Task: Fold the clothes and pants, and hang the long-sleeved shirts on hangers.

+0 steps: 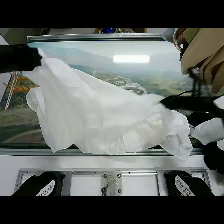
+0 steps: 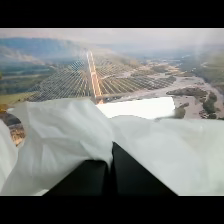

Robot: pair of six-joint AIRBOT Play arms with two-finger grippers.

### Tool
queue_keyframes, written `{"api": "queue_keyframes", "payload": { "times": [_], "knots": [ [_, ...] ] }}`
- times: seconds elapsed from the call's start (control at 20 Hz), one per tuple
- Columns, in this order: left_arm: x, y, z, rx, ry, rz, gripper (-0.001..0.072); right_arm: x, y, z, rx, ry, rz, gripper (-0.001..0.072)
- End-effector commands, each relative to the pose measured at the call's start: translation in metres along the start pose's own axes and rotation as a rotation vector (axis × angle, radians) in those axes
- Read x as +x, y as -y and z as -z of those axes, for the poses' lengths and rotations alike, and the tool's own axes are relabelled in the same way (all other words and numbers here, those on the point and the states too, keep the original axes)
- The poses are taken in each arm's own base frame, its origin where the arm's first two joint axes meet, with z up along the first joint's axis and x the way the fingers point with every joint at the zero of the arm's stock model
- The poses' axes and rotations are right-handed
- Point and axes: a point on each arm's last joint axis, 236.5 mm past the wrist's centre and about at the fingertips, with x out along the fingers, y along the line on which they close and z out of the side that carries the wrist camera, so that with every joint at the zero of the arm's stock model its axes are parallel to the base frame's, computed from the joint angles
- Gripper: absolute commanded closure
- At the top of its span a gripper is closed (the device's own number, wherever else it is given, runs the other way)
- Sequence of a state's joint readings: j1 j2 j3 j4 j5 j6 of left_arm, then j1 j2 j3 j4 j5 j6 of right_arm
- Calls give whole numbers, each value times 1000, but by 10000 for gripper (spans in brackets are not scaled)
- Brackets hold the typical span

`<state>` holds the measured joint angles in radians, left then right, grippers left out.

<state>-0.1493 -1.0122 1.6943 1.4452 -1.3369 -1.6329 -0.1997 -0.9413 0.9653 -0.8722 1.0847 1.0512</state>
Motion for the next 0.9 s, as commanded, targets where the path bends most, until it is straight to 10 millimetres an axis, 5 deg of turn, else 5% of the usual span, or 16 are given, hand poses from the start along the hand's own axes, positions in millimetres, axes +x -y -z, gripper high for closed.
{"api": "queue_keyframes", "payload": {
  "times": [0.0, 0.1, 0.3, 0.55, 0.6, 0.7, 0.85],
  "knots": [
    [-14, -8, 56, -62, -78, -13, 693, -86, 22, -50, -10, 156, 234, 700],
    [5, 3, 114, -96, -185, 44, 693, -98, 30, -50, 28, 161, 288, 700],
    [55, 21, 219, -137, -322, 127, 693, -64, 46, -27, 150, 23, 254, 700],
    [115, -10, 238, -207, -283, 48, 693, -5, 103, -17, 302, -54, 302, 697],
    [124, -17, 239, -224, -303, 30, 693, 3, 110, -18, 306, -53, 303, 615],
    [139, -34, 233, -264, -327, -6, 693, 14, 107, -25, 311, -31, 256, 88],
    [149, -55, 211, -311, -350, -44, 693, 9, 62, -47, 145, 32, 125, 49]
  ]
}}
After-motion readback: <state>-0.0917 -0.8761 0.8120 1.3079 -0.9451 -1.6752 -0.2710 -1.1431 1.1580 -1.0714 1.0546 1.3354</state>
